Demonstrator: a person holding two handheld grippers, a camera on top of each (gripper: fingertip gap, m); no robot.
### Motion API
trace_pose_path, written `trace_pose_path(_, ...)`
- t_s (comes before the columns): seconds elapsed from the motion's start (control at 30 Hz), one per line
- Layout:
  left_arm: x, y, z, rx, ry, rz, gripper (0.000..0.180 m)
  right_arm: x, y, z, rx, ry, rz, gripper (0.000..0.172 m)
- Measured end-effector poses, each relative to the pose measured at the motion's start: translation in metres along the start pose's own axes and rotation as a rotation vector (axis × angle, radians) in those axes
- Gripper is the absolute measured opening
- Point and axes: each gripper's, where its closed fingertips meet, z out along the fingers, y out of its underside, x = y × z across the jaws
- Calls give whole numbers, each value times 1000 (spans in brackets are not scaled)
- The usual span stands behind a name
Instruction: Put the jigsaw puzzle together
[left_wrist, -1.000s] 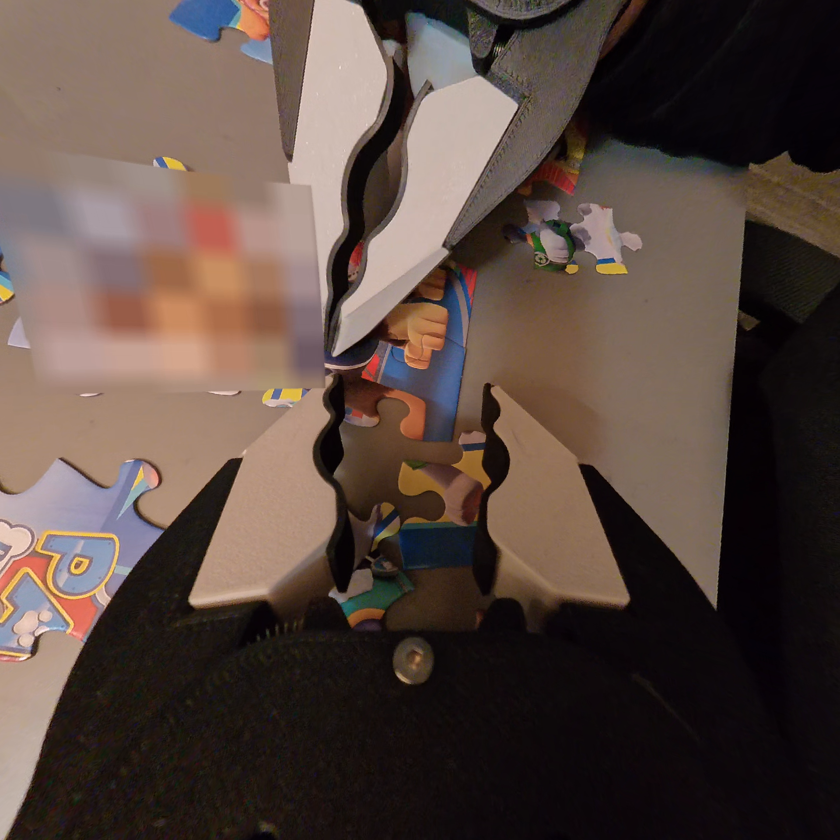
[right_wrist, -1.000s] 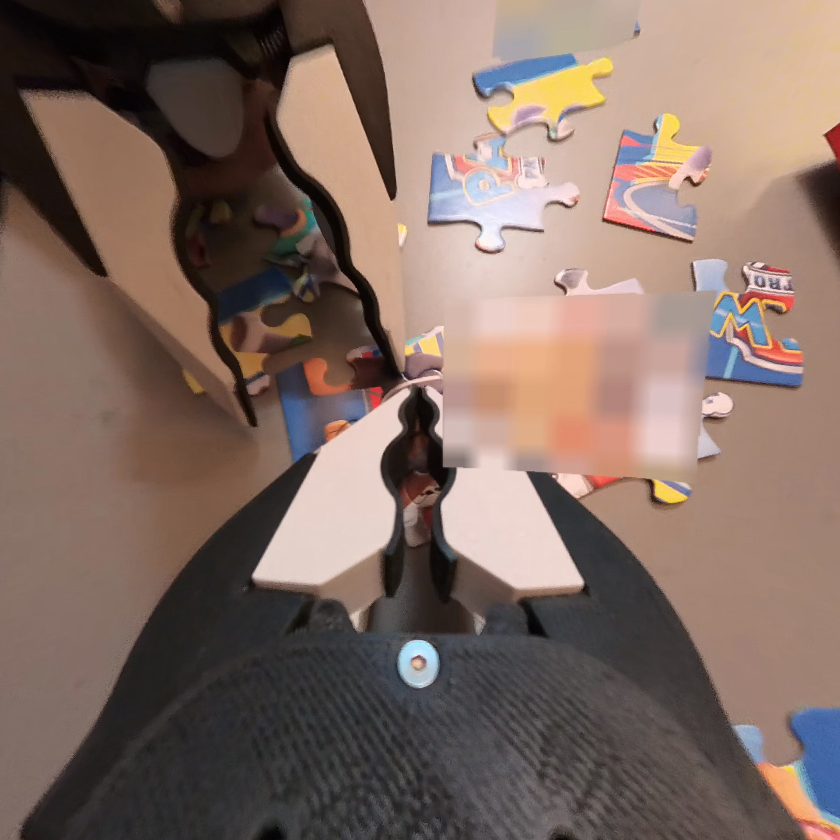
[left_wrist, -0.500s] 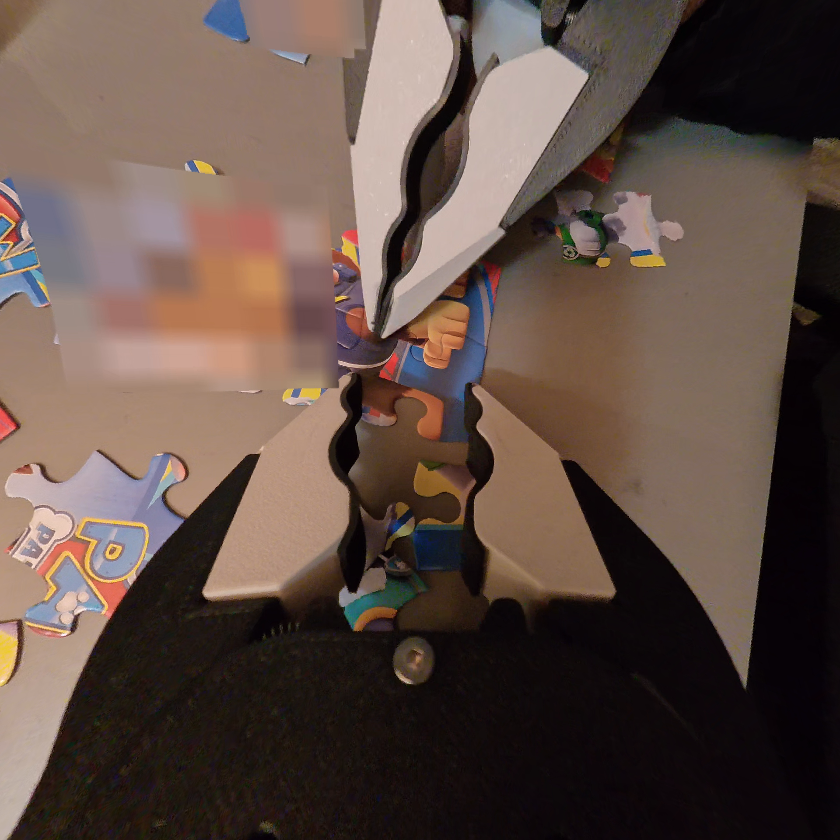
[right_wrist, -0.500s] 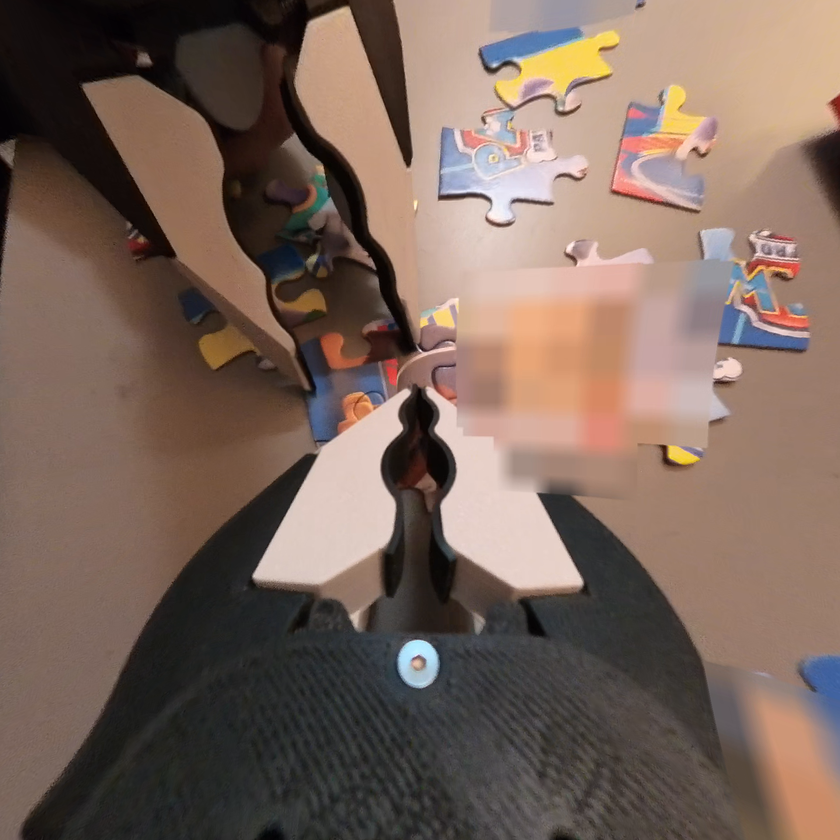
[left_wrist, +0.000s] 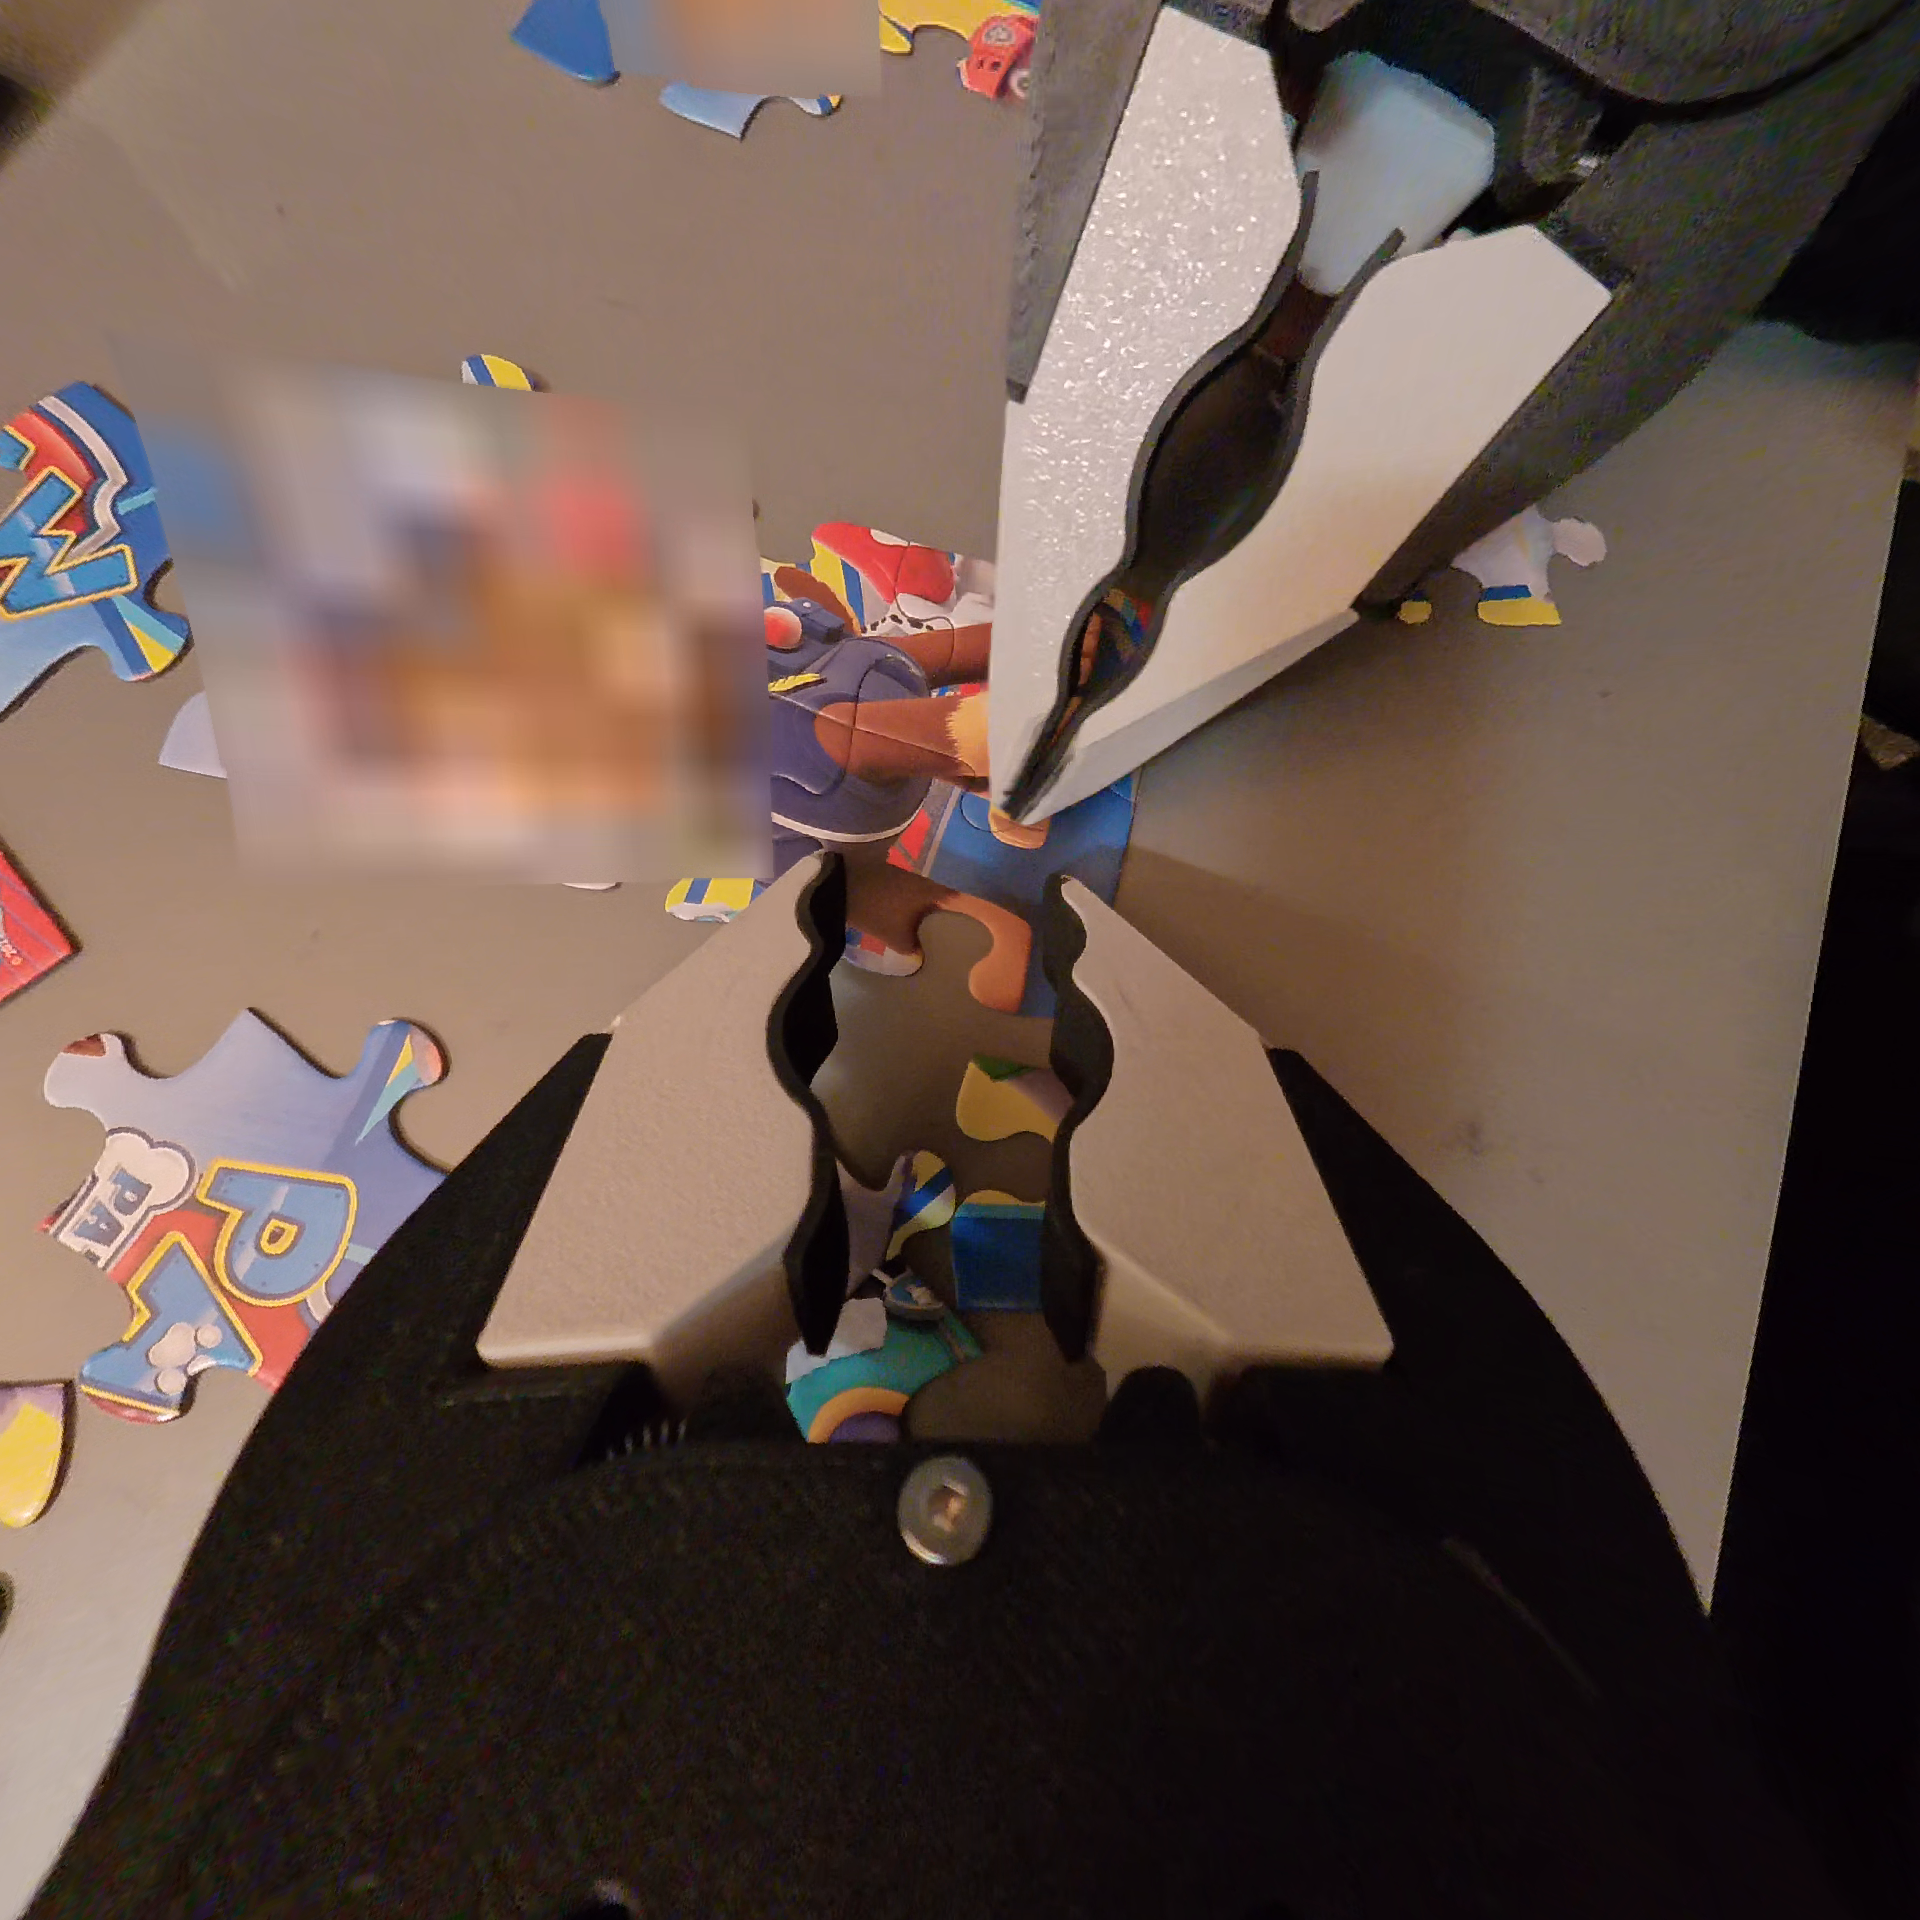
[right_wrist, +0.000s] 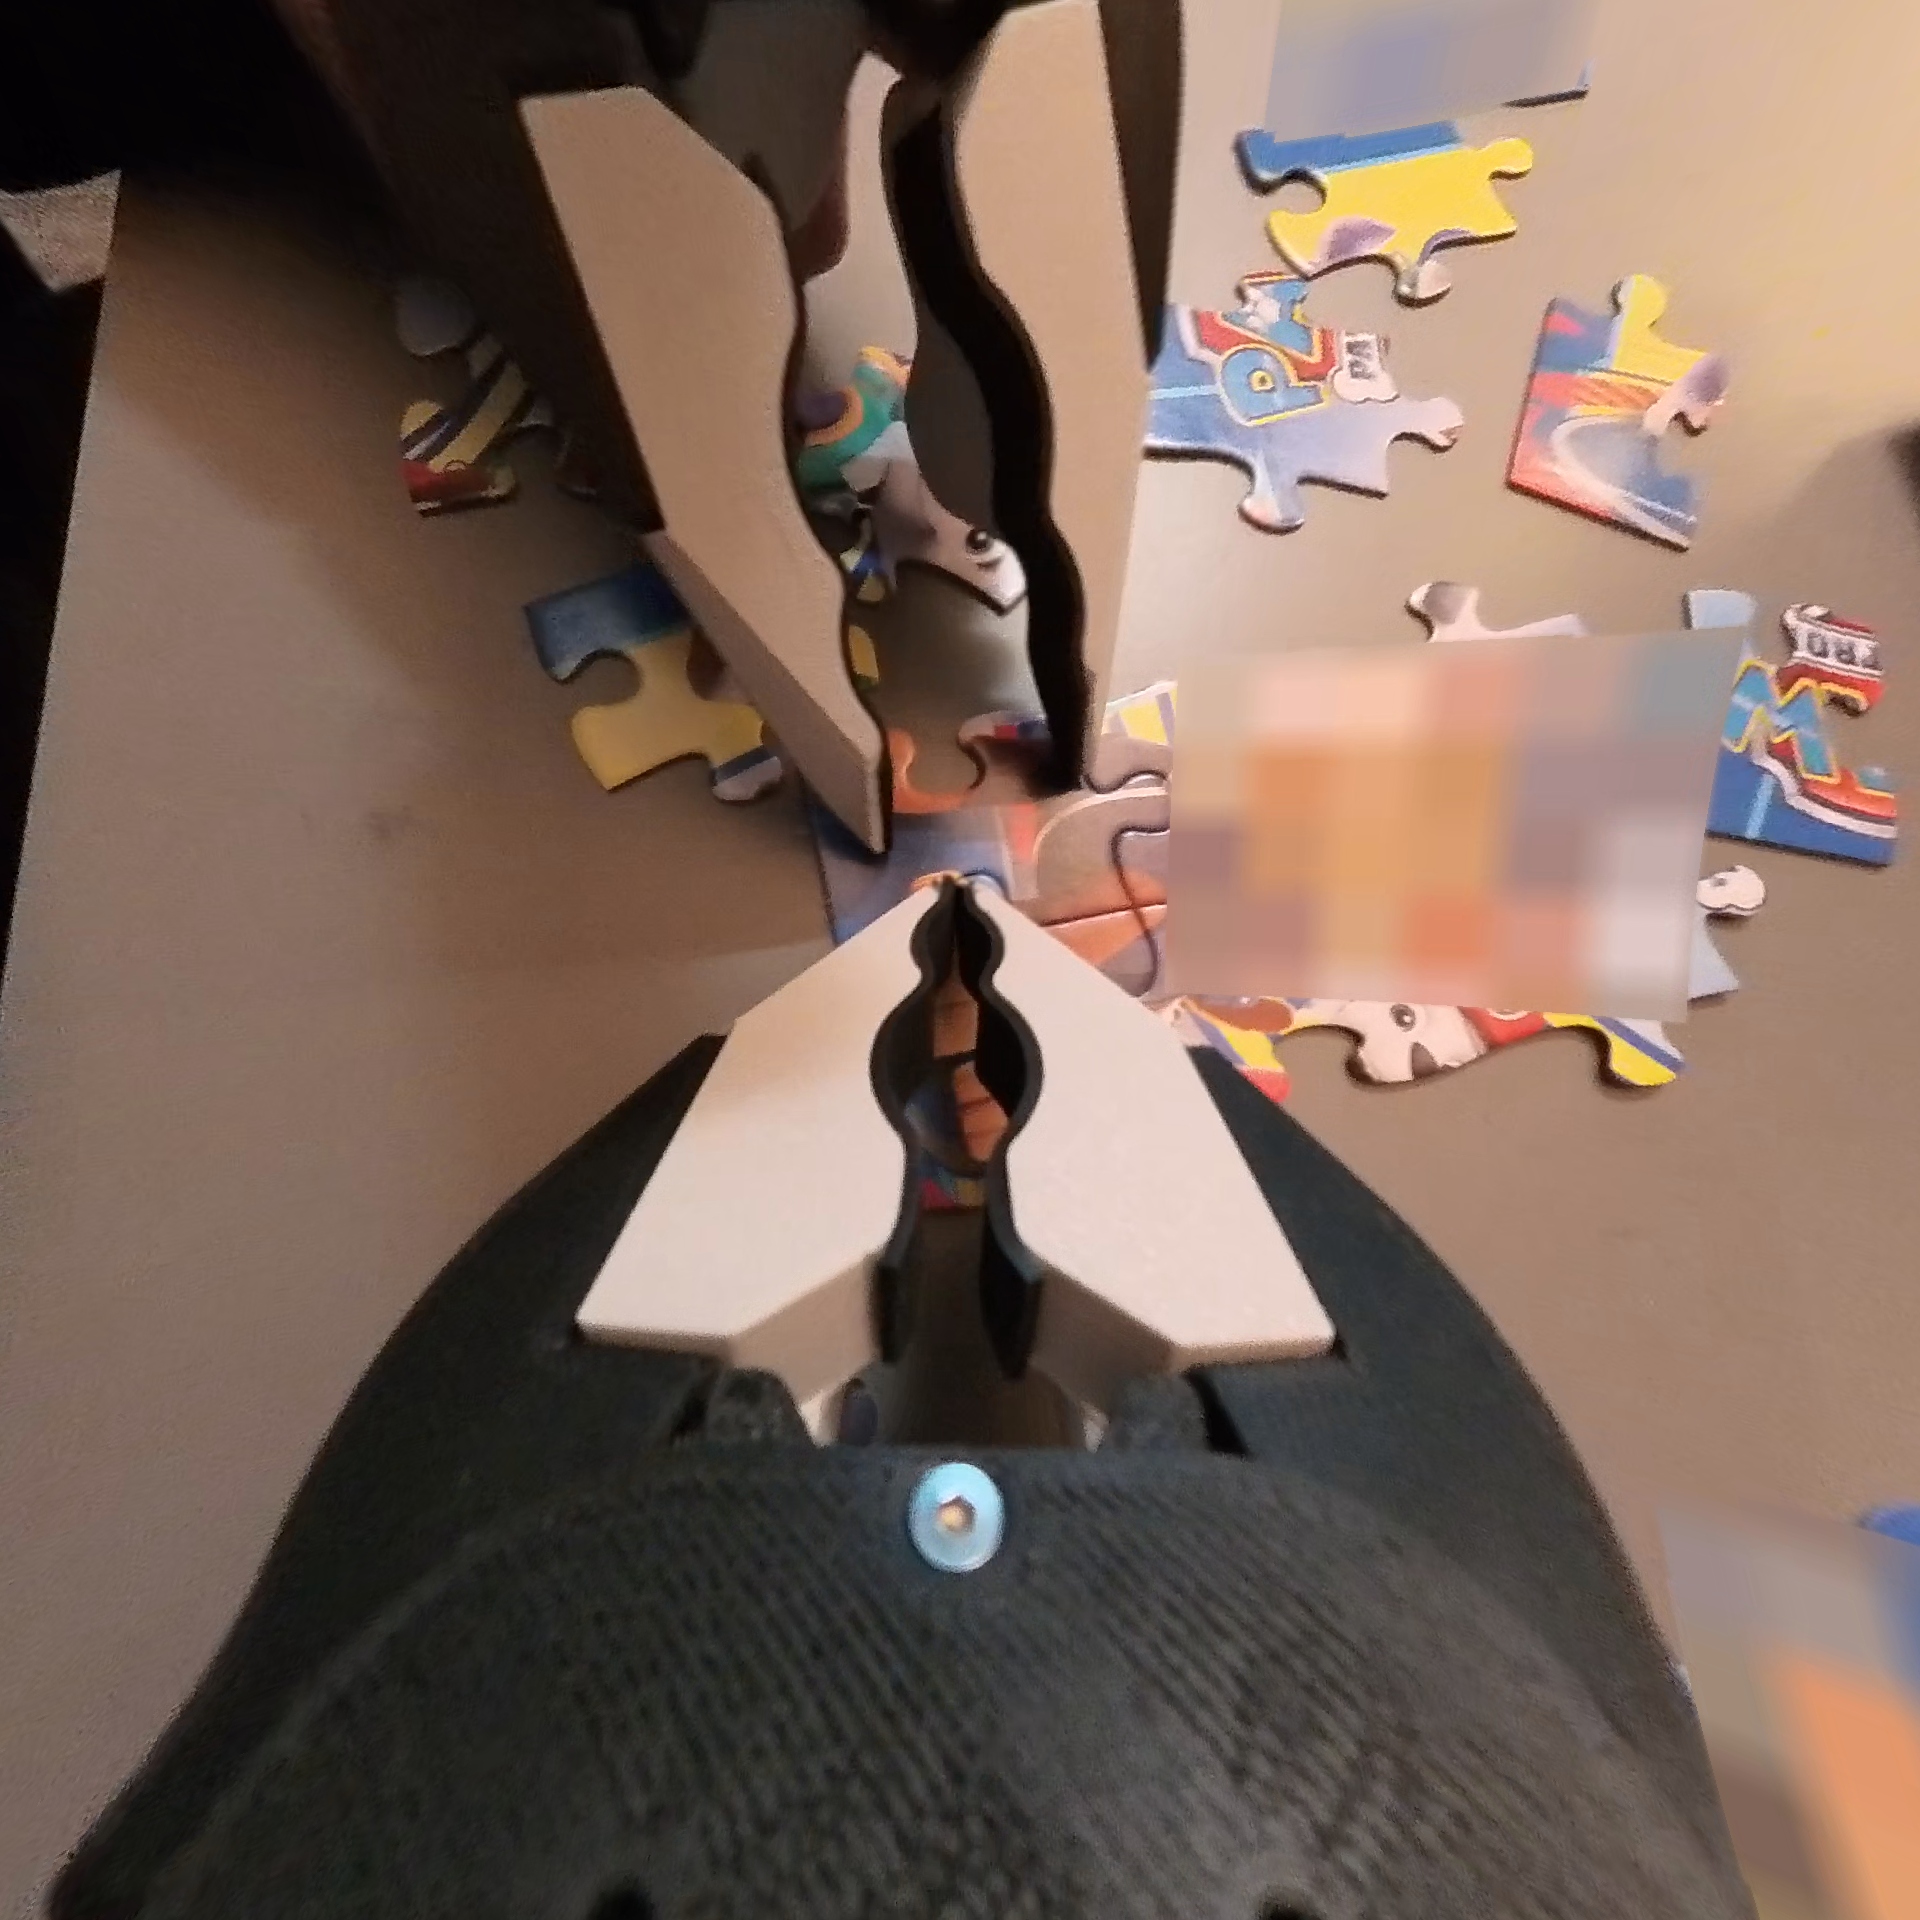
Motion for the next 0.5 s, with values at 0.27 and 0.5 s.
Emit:
trace_pose_path(0.27,-2,0,0,4,-11,-11,32,-10,4,-5,-1,-16,53,0)
trace_pose_path(0.5,-5,-1,0,11,-23,-29,27,-9,5,-6,27,-90,314,0)
